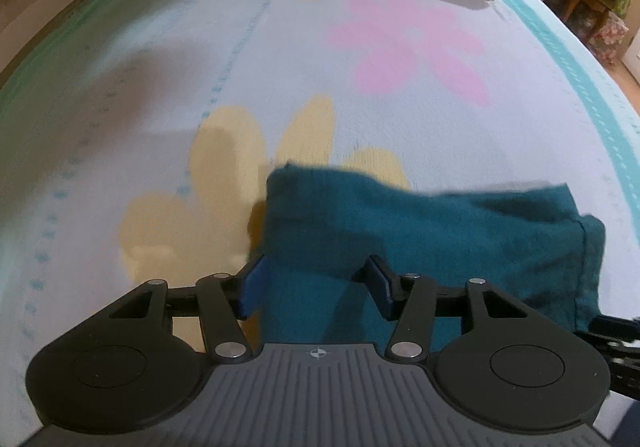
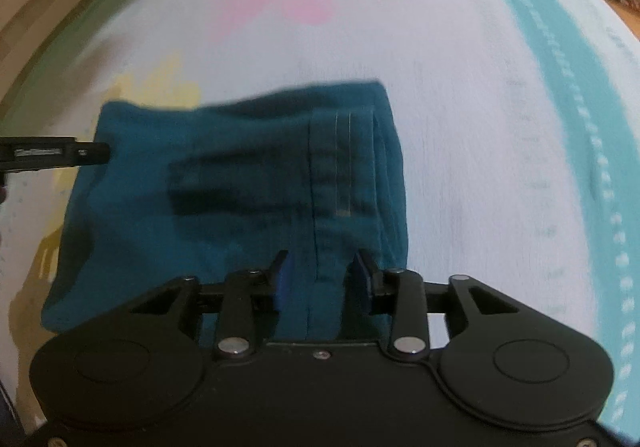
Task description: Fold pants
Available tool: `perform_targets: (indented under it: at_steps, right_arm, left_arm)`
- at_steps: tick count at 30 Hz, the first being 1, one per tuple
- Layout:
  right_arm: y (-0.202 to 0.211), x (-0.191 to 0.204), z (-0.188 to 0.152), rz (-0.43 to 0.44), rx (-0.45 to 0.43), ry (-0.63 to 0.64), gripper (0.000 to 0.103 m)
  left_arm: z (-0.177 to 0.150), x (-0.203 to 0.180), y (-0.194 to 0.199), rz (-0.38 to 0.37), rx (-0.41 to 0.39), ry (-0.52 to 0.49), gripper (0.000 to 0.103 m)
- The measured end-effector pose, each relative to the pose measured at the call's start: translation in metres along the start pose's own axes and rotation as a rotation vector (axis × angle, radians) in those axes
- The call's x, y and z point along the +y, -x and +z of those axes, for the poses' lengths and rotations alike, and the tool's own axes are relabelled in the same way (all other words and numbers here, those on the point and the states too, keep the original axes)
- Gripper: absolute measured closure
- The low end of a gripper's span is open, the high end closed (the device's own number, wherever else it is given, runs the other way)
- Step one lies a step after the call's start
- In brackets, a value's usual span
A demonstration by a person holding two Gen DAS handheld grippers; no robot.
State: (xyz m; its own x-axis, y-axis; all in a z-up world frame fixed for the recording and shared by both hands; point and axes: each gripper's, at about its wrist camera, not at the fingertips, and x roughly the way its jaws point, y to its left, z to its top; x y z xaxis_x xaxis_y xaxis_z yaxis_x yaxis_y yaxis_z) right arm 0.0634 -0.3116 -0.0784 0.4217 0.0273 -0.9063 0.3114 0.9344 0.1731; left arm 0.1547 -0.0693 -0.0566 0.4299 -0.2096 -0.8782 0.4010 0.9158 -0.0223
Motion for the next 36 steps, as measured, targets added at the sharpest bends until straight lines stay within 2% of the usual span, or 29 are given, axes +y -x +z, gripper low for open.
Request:
perform_targets:
  at_steps: [3, 13, 17, 21, 25, 28, 31, 34, 36]
  right_arm:
    - [-0.004, 0.006, -0.006, -0.013, 0.017, 0.021, 0.048]
    - [-0.012, 0.022, -0.020, -0.056, -0.015, 0.084, 0.037]
    - [-0.015, 0.032, -0.031, -0.059, -0.037, 0.135, 0.025]
    - [-0.013, 0.046, -0.045, -0.097, -0.059, 0.181, 0.023]
    - [-0.004, 0.050, -0.055, -0.092, -0.068, 0.167, 0.023]
    - [0.010, 0.041, -0.058, -0.040, -0.080, 0.142, 0.024]
    - [0.035, 0.019, -0.055, 0.050, -0.144, 0.051, 0.025]
    - [0.047, -0.006, -0.047, 0.044, -0.190, -0.038, 0.023]
    - [0.042, -0.022, -0.040, 0.040, -0.171, -0.069, 0.023]
  left_arm:
    - [-0.018, 0.005, 0.007, -0.004, 0.013, 0.013, 0.051]
    - [-0.092, 0.016, 0.008, -0.029, 0.084, 0.051, 0.050]
    - [-0.106, 0.020, 0.005, -0.046, 0.030, 0.079, 0.045]
    - [-0.109, 0.016, 0.003, -0.034, 0.009, 0.048, 0.043]
    - [-0.110, 0.016, 0.001, -0.031, 0.010, 0.045, 0.041]
    - [-0.110, 0.013, 0.001, -0.027, 0.015, 0.030, 0.038]
    - [-0.112, 0.012, 0.004, -0.034, 0.014, 0.028, 0.034]
    - [-0.114, 0.012, 0.004, -0.037, 0.008, 0.028, 0.031]
    - [-0.115, 0.010, 0.003, -0.032, 0.000, 0.025, 0.029]
